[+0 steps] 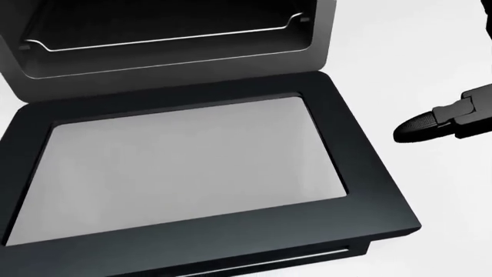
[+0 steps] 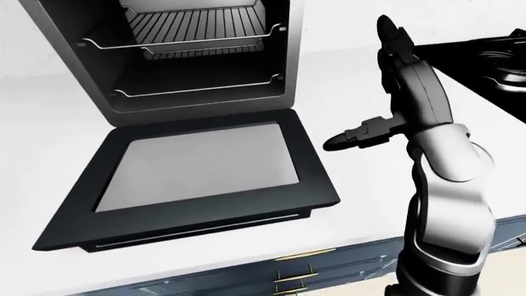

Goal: Close the toaster oven door.

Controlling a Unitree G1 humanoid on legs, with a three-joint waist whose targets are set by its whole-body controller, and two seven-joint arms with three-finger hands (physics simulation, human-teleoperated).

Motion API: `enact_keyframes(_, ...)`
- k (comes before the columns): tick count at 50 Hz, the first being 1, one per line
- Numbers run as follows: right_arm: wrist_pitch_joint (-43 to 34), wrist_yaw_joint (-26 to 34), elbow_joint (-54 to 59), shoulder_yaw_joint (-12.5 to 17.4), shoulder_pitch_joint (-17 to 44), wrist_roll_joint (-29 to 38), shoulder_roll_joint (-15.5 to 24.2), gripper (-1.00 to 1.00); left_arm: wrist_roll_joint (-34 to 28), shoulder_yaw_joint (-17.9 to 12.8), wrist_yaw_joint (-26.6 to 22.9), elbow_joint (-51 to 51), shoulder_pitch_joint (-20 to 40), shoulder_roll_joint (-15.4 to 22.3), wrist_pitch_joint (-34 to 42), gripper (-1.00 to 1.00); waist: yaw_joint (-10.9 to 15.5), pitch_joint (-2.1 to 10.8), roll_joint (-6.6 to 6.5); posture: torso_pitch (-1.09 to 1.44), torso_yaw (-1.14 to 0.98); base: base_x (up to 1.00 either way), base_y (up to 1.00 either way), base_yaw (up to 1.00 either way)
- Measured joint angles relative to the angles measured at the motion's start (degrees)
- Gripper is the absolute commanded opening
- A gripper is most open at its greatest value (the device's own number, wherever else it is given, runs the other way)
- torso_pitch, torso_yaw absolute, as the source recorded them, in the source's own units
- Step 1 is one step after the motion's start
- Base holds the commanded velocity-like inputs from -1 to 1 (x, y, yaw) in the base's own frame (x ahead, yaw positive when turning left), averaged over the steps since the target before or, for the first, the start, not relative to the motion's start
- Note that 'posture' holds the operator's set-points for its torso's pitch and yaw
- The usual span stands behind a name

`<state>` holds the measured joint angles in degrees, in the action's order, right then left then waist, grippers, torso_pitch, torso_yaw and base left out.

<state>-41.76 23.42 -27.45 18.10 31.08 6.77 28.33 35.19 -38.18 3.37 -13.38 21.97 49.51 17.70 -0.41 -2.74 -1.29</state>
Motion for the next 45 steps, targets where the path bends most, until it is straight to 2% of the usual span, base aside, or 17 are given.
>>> enact_keyframes(45, 6.9, 1.9, -1.4, 1.6, -8.6, 3.2, -3.7, 1.0, 0.4, -0.2, 0.3, 0.2, 0.3, 0.5, 0.2, 1.0, -0.1, 0.28, -0.01, 0.0, 0.0, 0.0, 0.0, 0.0)
